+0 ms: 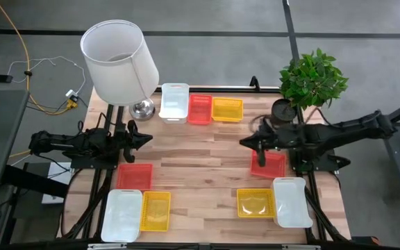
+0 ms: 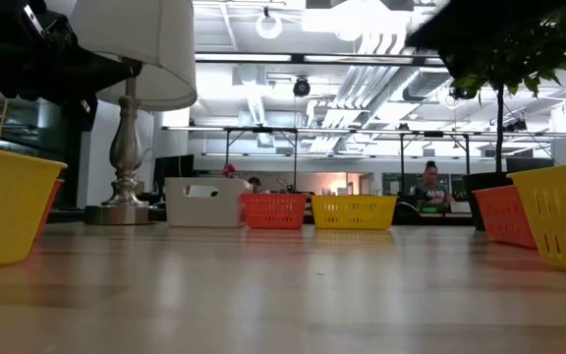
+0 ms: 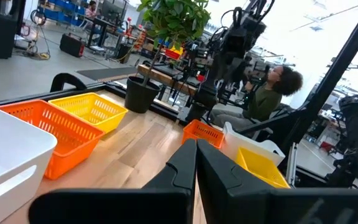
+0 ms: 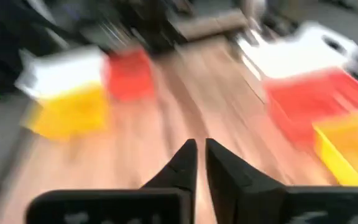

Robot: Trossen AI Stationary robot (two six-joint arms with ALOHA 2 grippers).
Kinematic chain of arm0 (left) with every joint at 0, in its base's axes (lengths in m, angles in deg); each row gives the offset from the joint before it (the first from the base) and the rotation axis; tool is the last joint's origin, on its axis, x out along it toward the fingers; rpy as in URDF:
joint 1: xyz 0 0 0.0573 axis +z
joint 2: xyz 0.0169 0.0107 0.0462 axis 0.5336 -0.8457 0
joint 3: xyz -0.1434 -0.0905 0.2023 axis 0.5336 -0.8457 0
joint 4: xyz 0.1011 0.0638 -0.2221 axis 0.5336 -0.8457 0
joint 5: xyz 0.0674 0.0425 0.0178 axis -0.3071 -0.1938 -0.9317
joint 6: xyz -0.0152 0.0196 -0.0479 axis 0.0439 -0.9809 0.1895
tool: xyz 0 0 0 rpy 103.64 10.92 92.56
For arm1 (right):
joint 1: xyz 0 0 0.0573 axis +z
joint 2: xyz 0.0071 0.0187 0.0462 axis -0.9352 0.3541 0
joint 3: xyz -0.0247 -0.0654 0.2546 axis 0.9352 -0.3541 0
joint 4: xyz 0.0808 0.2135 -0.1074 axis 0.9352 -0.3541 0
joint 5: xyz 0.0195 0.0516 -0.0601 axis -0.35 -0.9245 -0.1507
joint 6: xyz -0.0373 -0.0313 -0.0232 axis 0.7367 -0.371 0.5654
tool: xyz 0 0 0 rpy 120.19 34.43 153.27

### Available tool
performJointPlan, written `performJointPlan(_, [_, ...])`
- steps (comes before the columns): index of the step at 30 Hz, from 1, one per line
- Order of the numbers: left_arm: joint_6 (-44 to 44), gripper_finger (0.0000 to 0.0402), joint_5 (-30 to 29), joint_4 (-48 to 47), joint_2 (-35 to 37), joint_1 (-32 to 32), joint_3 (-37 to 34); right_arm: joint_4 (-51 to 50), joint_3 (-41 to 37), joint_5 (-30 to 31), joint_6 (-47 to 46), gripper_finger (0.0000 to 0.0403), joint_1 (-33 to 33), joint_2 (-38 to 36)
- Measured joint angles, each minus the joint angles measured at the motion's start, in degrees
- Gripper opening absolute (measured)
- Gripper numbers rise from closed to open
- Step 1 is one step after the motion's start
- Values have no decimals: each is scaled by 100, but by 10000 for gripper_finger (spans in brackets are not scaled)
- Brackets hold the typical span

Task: Stack baskets by color
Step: Stack the bottom right orange bin on the top orange bin

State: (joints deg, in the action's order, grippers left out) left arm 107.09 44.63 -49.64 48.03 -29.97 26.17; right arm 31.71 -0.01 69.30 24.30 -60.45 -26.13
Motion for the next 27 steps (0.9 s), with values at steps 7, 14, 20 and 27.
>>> performJointPlan(7, [-148, 1, 0, -5, 0, -1, 0, -3020, 1130, 697, -939, 130, 262, 1159])
performJointPlan(14, [-145, 1, 2, -48, 0, 0, 0, -4528, 1223, -68, -1621, 199, 260, 2117])
performJointPlan(20, [-145, 1, 0, -46, 0, 0, 0, -5034, 1223, 13, -1609, 205, 258, 2770])
performJointPlan(27, [-146, 1, 2, -46, 0, -2, 0, -5145, 1218, 144, -1297, 204, 209, 3436])
